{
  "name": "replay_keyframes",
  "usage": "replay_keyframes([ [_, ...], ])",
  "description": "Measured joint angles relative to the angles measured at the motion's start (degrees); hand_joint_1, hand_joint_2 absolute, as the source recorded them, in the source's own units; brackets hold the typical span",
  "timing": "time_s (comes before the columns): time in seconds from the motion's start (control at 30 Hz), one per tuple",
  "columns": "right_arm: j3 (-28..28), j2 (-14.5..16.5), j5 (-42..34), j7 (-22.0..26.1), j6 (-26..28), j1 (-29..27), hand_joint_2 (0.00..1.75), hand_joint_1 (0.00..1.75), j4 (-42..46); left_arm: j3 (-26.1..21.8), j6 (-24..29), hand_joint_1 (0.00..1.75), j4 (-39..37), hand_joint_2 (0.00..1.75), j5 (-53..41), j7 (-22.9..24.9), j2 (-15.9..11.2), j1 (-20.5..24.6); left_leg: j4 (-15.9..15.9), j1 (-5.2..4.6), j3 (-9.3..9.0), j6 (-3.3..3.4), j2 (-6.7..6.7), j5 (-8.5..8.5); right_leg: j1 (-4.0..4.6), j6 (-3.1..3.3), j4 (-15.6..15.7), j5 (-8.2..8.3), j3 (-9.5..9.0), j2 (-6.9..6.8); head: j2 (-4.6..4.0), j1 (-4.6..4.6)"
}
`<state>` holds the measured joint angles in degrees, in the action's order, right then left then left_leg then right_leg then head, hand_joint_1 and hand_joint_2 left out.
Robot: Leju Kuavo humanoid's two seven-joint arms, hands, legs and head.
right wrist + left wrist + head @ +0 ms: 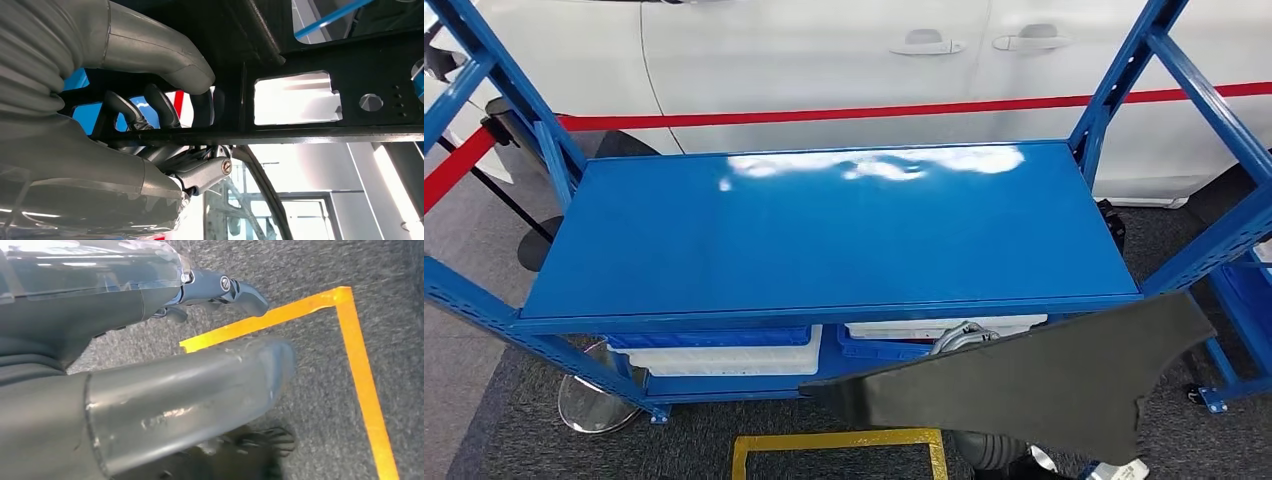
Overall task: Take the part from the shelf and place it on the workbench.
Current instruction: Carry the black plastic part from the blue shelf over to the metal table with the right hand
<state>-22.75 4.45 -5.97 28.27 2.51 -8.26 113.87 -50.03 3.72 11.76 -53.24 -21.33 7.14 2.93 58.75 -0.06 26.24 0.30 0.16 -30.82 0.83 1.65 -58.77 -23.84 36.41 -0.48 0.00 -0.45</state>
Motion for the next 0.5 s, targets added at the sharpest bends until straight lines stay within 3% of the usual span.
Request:
replay_keyframes([
  [0.03, 0.0, 0.0, 0.01, 0.02, -0.02, -0.02, 1.75, 1.75, 0.12, -0.01, -0.02, 0.0, 0.02, 0.0, 0.02, 0.0, -0.03, 0.08, -1.74, -0.2, -0.79, 0.25, -0.01, -0.56, -0.05, -0.32, 0.02, 0.48, 0.14, -0.07, 0.0, -0.07],
  [0.1, 0.01, 0.0, 0.02, 0.04, -0.04, -0.11, 1.75, 1.75, 0.3, -0.03, -0.08, 0.0, 0.02, 0.0, 0.05, 0.01, 0.03, 0.06, -2.49, -0.14, -0.31, 0.72, 0.11, 0.35, -0.21, -1.03, 0.16, 1.18, 0.35, -0.03, 0.0, -0.16],
  [0.13, 0.01, -0.01, 0.02, 0.06, -0.04, -0.18, 1.75, 1.75, 0.38, -0.05, -0.13, 0.0, 0.02, 0.0, 0.07, 0.01, 0.06, 0.05, -2.73, 0.0, 0.14, 1.06, 0.22, 1.05, -0.25, -1.39, -0.3, 0.4, 0.72, 0.13, 0.0, -0.15],
  [0.2, 0.02, -0.03, 0.03, 0.09, -0.04, -0.32, 1.75, 1.75, 0.56, -0.07, -0.19, 0.0, 0.02, 0.0, 0.09, 0.02, 0.11, 0.07, -3.1, 0.27, 1.51, 1.74, 0.49, 2.6, -0.52, -2.08, -4.07, -4.4, 2.02, 0.46, 0.0, 0.11],
  [0.27, 0.02, -0.04, 0.03, 0.1, -0.02, -0.48, 1.75, 1.75, 0.64, -0.08, -0.26, 0.0, 0.02, 0.0, 0.13, 0.01, 0.09, 0.08, -2.96, 0.24, 3.25, 1.98, 0.53, 3.91, -0.98, -2.68, -10.93, -9.68, 3.38, 0.5, 0.0, 0.31],
  [0.3, 0.02, -0.04, 0.02, 0.1, -0.01, -0.57, 1.75, 1.75, 0.64, -0.08, -0.29, 0.0, 0.02, 0.0, 0.15, 0.01, 0.09, 0.08, -2.79, 0.25, 4.19, 1.89, 0.55, 4.54, -1.22, -2.95, -13.85, -10.37, 3.58, 0.49, 0.0, 0.33],
  [0.33, 0.02, -0.04, 0.02, 0.1, 0.01, -0.65, 1.75, 1.75, 0.64, -0.09, -0.35, 0.0, 0.02, 0.0, 0.15, 0.01, 0.1, 0.07, -2.53, 0.29, 5.19, 1.74, 0.57, 5.14, -1.46, -3.18, -15.47, -9.55, 3.16, 0.48, 0.0, 0.33],
  [0.37, 0.02, -0.04, 0.01, 0.1, 0.01, -0.71, 1.75, 1.75, 0.64, -0.09, -0.38, 0.0, 0.02, 0.0, 0.15, 0.01, 0.1, 0.07, -2.16, 0.36, 6.23, 1.55, 0.58, 5.66, -1.68, -3.37, -15.27, -7.77, 1.91, 0.48, 0.0, 0.33],
  [0.4, 0.02, -0.04, 0.01, 0.11, 0.02, -0.73, 1.75, 1.75, 0.66, -0.09, -0.41, 0.0, 0.02, 0.0, 0.15, 0.01, 0.12, 0.09, -1.69, 0.42, 7.2, 1.3, 0.57, 6.08, -1.9, -3.5, -12.98, -6.05, -0.42, 0.47, 0.0, 0.32],
  [0.43, 0.02, -0.04, 0.01, 0.12, 0.02, -0.72, 1.75, 1.75, 0.68, -0.09, -0.44, 0.0, 0.02, 0.0, 0.14, 0.0, 0.13, 0.09, -1.17, 0.44, 8.04, 1.02, 0.54, 6.39, -2.01, -3.55, -9.22, -5.41, -3.52, 0.48, 0.0, 0.33],
  [0.5, 0.03, -0.04, 0.01, 0.14, 0.03, -0.71, 1.75, 1.75, 0.86, -0.09, -0.46, 0.0, 0.02, 0.0, 0.15, -0.01, 0.14, 0.1, -0.22, 0.38, 9.05, 0.38, 0.48, 6.96, -1.9, -3.22, -1.35, -6.84, -9.04, 0.54, 0.0, 0.34],
])
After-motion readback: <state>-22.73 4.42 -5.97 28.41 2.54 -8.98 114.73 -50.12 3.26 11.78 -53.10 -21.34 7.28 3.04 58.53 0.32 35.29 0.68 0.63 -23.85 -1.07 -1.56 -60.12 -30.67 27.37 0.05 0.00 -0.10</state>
